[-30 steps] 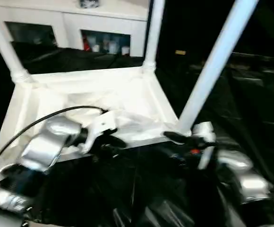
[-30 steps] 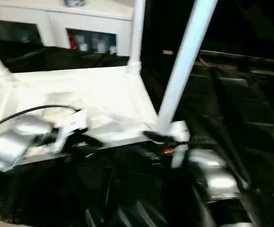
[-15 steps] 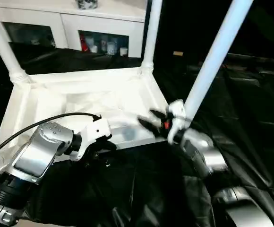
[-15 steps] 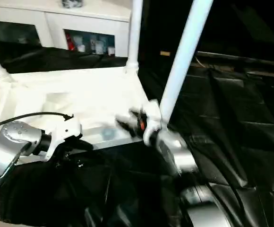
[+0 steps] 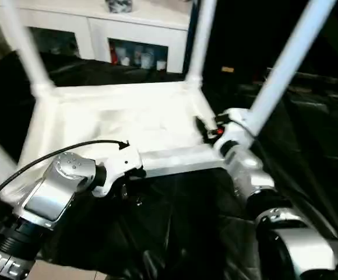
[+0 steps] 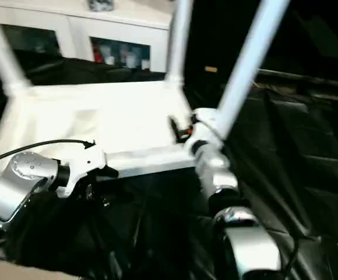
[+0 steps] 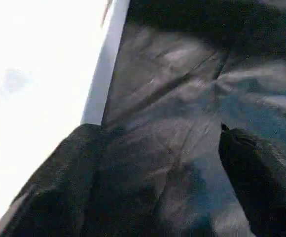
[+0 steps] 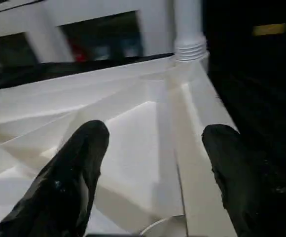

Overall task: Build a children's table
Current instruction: Rotate leg to tighten

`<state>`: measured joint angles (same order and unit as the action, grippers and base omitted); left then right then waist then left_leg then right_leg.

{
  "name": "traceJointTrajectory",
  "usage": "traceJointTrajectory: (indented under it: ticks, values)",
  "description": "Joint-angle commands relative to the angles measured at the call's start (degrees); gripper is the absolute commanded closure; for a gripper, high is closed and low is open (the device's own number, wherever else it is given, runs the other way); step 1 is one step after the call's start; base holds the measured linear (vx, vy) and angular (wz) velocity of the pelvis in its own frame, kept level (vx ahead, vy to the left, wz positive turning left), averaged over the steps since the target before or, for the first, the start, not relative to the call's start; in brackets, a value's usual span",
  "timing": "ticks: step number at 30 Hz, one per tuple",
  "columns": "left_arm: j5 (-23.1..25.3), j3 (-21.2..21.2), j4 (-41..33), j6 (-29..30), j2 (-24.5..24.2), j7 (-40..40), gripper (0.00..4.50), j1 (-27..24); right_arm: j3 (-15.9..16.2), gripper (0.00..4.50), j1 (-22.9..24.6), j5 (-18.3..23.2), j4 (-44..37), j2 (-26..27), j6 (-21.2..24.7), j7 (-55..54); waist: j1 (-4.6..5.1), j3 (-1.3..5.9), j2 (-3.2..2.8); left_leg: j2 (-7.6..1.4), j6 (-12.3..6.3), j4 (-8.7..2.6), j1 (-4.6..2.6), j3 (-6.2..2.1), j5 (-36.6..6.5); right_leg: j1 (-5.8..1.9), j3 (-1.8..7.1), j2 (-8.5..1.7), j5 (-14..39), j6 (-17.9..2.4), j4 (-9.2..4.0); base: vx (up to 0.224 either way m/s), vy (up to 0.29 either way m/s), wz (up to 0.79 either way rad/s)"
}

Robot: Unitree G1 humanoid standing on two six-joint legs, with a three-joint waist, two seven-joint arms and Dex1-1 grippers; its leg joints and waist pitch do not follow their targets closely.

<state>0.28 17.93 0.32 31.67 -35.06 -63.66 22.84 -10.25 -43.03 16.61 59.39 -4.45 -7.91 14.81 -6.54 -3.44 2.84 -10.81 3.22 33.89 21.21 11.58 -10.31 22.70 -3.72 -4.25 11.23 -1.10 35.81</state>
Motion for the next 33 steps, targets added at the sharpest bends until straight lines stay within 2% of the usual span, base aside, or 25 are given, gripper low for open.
traceJointTrajectory:
  ticks: [1,4,7,8,9,10,13,15,16,17,18,19,20,21,22,23,24,25,26,28,29,31,33]
  values:
    - [1.6,-0.9,0.6,-0.7,-0.6,2.3,0.05,0.2,-3.2,1.03,-0.2,1.2,2.1,-3.1,-1.4,-2.5,0.67,3.73,-0.96,-2.6,2.71,-4.23,-2.01,-1.01,-13.7,-1.37,3.2,-3.97,11.9,-9.8,-4.17,0.0,0.0,0.0]
    - [2.0,-1.4,1.6,-2.1,0.3,4.5,0.05,0.4,-4.4,1.03,-0.4,1.0,3.5,-6.1,-2.5,-3.2,0.63,3.98,-0.91,-2.52,2.4,-4.15,-1.41,-1.1,-11.4,-1.87,3.03,-3.87,8.8,-10.1,-3.7,0.0,0.0,0.0]
    - [2.2,-1.6,2.0,-2.7,0.7,5.5,0.05,0.4,-5.0,1.03,-0.3,1.0,3.9,-7.4,-2.8,-3.3,0.54,4.08,-0.86,-2.43,1.95,-3.96,-1.43,-0.99,-10.8,-1.86,3.01,-3.78,7.1,-10.3,-3.59,0.0,0.0,0.0]
    - [2.2,-1.9,2.5,-3.4,1.5,6.9,0.05,0.5,-5.3,1.03,-0.1,0.5,4.5,-9.3,-3.4,-3.2,0.62,4.15,-0.84,-2.31,1.55,-3.88,-1.0,-1.06,-9.9,-2.19,2.95,-3.79,6.1,-10.5,-3.44,0.0,0.0,0.0]
    - [2.2,-2.0,2.7,-3.7,1.8,7.5,0.05,0.5,-5.4,1.03,0.0,0.3,4.8,-10.2,-3.7,-3.1,0.65,4.15,-0.79,-2.28,1.43,-3.81,-0.92,-1.05,-9.9,-2.23,2.94,-3.86,6.1,-10.6,-3.51,0.0,0.0,0.0]
    - [2.0,-2.5,2.8,-4.1,2.5,8.7,0.05,0.1,-5.9,1.03,0.3,0.1,5.2,-12.2,-4.1,-3.0,0.52,4.26,-1.06,-2.29,1.3,-3.69,-1.04,-1.02,-9.7,-2.23,2.93,-3.81,5.6,-10.7,-3.48,0.0,0.0,0.0]
    - [1.7,-3.0,2.2,-4.7,3.2,9.9,0.05,-0.7,-6.7,1.03,0.7,0.2,5.6,-14.4,-4.3,-3.1,0.51,4.36,-0.96,-2.2,0.5,-3.46,-0.73,-0.99,-8.1,-2.43,2.84,-3.6,2.9,-11.3,-3.13,0.0,0.0,0.0]
    - [0.0,-5.6,1.0,-7.3,5.2,13.4,0.05,-2.6,-7.3,1.03,1.2,-0.3,6.3,-17.1,-4.8,-3.2,0.55,4.45,-0.82,-2.21,-0.08,-3.24,-0.52,-1.01,-7.5,-2.58,2.7,-3.57,1.5,-11.6,-3.05,0.0,0.0,0.0]
    - [-0.5,-6.5,0.7,-8.3,5.7,14.3,0.05,-3.2,-7.3,1.03,1.4,-0.5,6.4,-17.6,-4.9,-3.2,0.7,4.34,-1.21,-2.12,-0.21,-3.16,-0.34,-0.99,-8.0,-2.53,2.66,-3.44,1.5,-11.9,-3.21,0.0,0.0,0.0]
    - [-0.8,-6.9,0.5,-8.9,6.0,14.8,0.05,-3.5,-7.3,1.03,1.5,-0.6,6.5,-17.8,-5.0,-3.1,0.64,4.4,-1.15,-2.17,-0.24,-3.14,-0.4,-1.02,-8.3,-2.55,2.6,-3.48,1.8,-11.9,-3.24,0.0,0.0,0.0]
    - [-1.8,-9.3,-0.4,-9.7,7.5,17.2,0.05,-4.5,-7.2,1.03,1.8,-0.9,6.4,-18.2,-5.3,-3.1,0.63,4.37,-1.48,-2.15,-0.27,-3.12,-0.45,-1.05,-9.1,-2.47,2.59,-3.45,2.5,-11.9,-3.28,0.0,0.0,0.0]
    - [-2.3,-10.5,-1.0,-10.8,8.2,18.4,0.05,-5.4,-7.1,1.03,2.0,-0.9,6.1,-18.3,-5.4,-2.4,0.84,4.32,-1.35,-2.24,-0.17,-3.2,-0.33,-1.09,-9.6,-2.51,2.55,-3.47,2.9,-11.9,-3.37,0.0,0.0,0.0]
    - [-4.5,-15.1,-3.6,-14.8,11.0,22.7,0.05,-9.3,-6.5,1.03,3.4,-0.1,3.7,-17.8,-4.8,2.8,1.19,4.25,-1.3,-2.3,-0.09,-3.21,-0.24,-1.19,-11.8,-2.67,2.48,-3.58,4.5,-12.1,-3.73,0.0,0.0,0.0]
    - [-4.5,-15.1,-3.6,-14.8,11.0,22.7,0.05,-9.3,-6.5,1.03,3.4,-0.1,3.7,-17.8,-4.8,2.8,1.27,4.21,-1.13,-2.33,-0.46,-3.22,0.02,-1.25,-12.0,-2.94,2.5,-3.71,4.5,-12.1,-3.82,0.0,0.0,0.0]
    - [-4.5,-15.1,-3.6,-14.8,11.0,22.7,0.05,-9.3,-6.5,1.03,3.4,-0.1,3.7,-17.8,-4.8,2.8,1.43,4.25,-1.08,-2.31,-1.05,-3.22,-0.06,-1.28,-11.8,-2.76,2.43,-3.6,5.5,-11.8,-3.88,0.0,0.0,0.0]
    - [-6.0,-18.8,-4.8,-19.6,13.5,26.2,0.05,-13.1,-4.5,1.03,6.4,0.8,-1.4,-16.2,-3.3,9.9,1.6,4.09,-1.24,-2.22,-2.23,-3.17,0.07,-1.24,-12.4,-2.65,2.45,-3.41,6.2,-11.8,-4.12,0.0,0.0,0.0]
    - [-6.3,-20.6,-4.9,-22.6,14.8,28.5,0.05,-14.8,-3.0,1.03,8.3,1.0,-4.6,-15.4,-2.5,13.1,1.83,3.87,-0.96,-2.41,-2.32,-3.4,0.46,-1.36,-12.7,-2.93,2.43,-3.66,7.3,-11.1,-4.36,0.0,0.0,0.0]
    - [-5.9,-22.2,-4.7,-25.3,15.8,31.3,0.05,-16.3,-1.5,1.03,10.5,1.3,-8.0,-14.7,-1.6,15.5,1.85,3.84,-0.97,-2.4,-2.62,-3.45,0.55,-1.49,-12.8,-3.02,2.33,-3.64,8.5,-10.5,-4.51,0.0,0.0,0.0]
    - [-5.5,-23.2,-4.6,-27.0,16.4,33.1,0.05,-17.2,-0.6,1.03,12.0,1.6,-10.2,-14.3,-1.0,16.9,2.05,4.01,-1.2,-2.62,-2.56,-3.53,0.05,-1.64,-14.4,-2.48,2.4,-3.69,12.2,-9.4,-4.86,0.0,0.0,0.0]
    - [-5.5,-24.1,-4.5,-28.8,17.1,34.5,0.05,-18.2,0.1,1.03,13.5,1.9,-12.7,-13.9,-0.4,17.7,2.07,3.92,-1.21,-2.77,-2.55,-3.65,-0.06,-1.68,-14.3,-2.22,2.47,-3.53,12.4,-9.5,-4.98,0.0,0.0,0.0]
    - [-5.2,-25.5,-4.7,-31.9,18.1,36.3,0.05,-20.0,0.8,1.03,15.9,3.0,-16.5,-13.3,0.9,18.1,1.98,3.85,-1.34,-2.74,-2.59,-3.68,-0.21,-1.66,-14.6,-2.05,2.48,-3.44,13.0,-9.6,-5.1,0.0,0.0,0.0]
    - [-5.9,-27.3,-5.4,-34.5,20.0,37.8,0.05,-21.9,1.7,1.03,18.8,3.6,-21.1,-12.7,2.1,18.2,1.82,3.62,-1.42,-2.98,-2.04,-3.9,-0.29,-1.73,-15.9,-1.92,2.58,-3.55,14.6,-9.1,-5.31,0.0,0.0,0.0]
    - [-5.8,-28.3,-6.0,-37.0,21.5,39.7,0.05,-23.4,3.1,1.03,22.2,4.0,-26.0,-12.4,3.3,18.7,1.78,3.59,-1.77,-2.98,-1.27,-4.09,-0.37,-1.82,-17.2,-1.8,2.66,-3.48,15.4,-8.2,-5.41,0.0,0.0,0.0]
